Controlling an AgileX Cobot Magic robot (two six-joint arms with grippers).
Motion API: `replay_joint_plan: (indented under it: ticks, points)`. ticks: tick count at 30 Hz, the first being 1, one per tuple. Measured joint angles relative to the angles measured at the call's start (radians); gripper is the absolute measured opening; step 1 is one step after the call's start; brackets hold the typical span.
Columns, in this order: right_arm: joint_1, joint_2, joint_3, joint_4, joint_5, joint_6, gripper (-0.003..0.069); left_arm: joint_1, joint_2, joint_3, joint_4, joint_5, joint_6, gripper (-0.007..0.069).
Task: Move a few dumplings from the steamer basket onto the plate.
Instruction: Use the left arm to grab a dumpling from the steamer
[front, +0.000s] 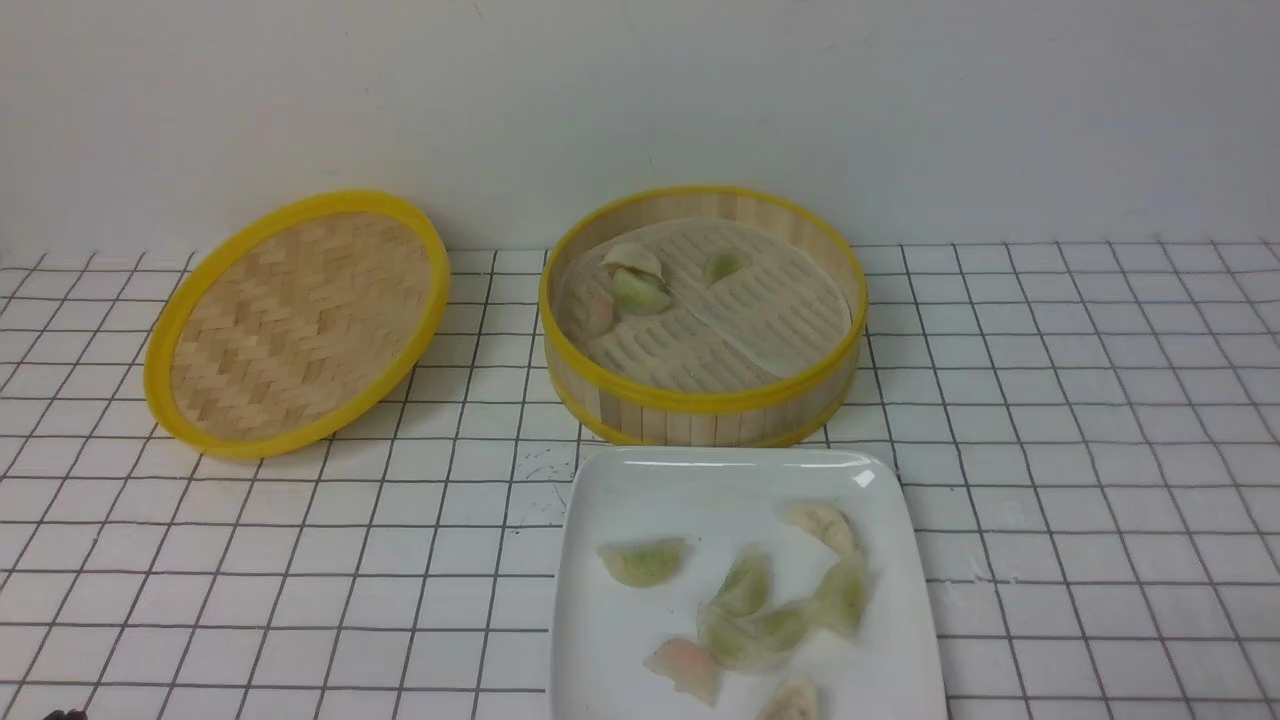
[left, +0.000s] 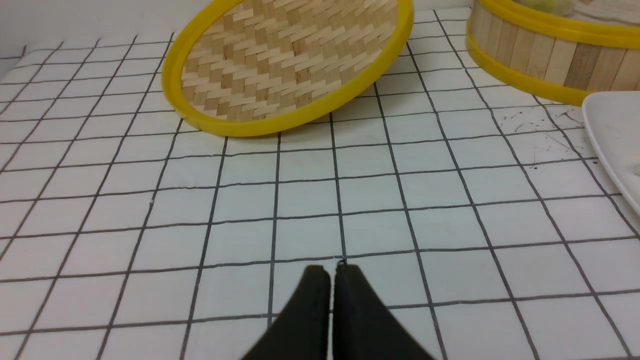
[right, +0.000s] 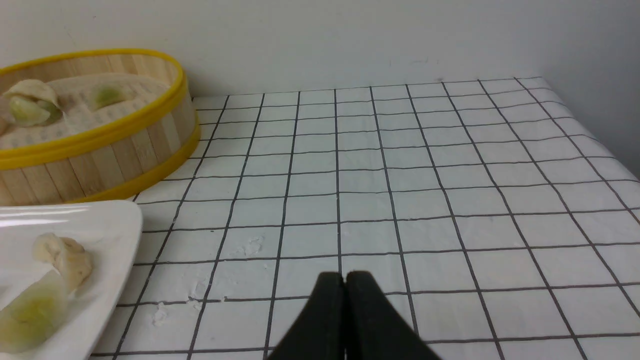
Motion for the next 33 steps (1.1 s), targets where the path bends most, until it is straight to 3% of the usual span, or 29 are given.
replay_joint_plan:
  ticks: [24, 28, 33]
  points:
    - [0.0, 0.0, 0.0, 0.0, 0.0, 0.0, -0.0013, 0.0, 0.0, 0.0, 0.012, -0.017, 0.014, -0.0006]
    - [0.0, 0.0, 0.0, 0.0, 0.0, 0.0, -0.0013, 0.0, 0.0, 0.002, -0.053, -0.129, -0.022, -0.0006]
    - [0.0, 0.0, 0.0, 0.0, 0.0, 0.0, -0.0013, 0.0, 0.0, 0.002, -0.227, -0.453, -0.103, -0.0006]
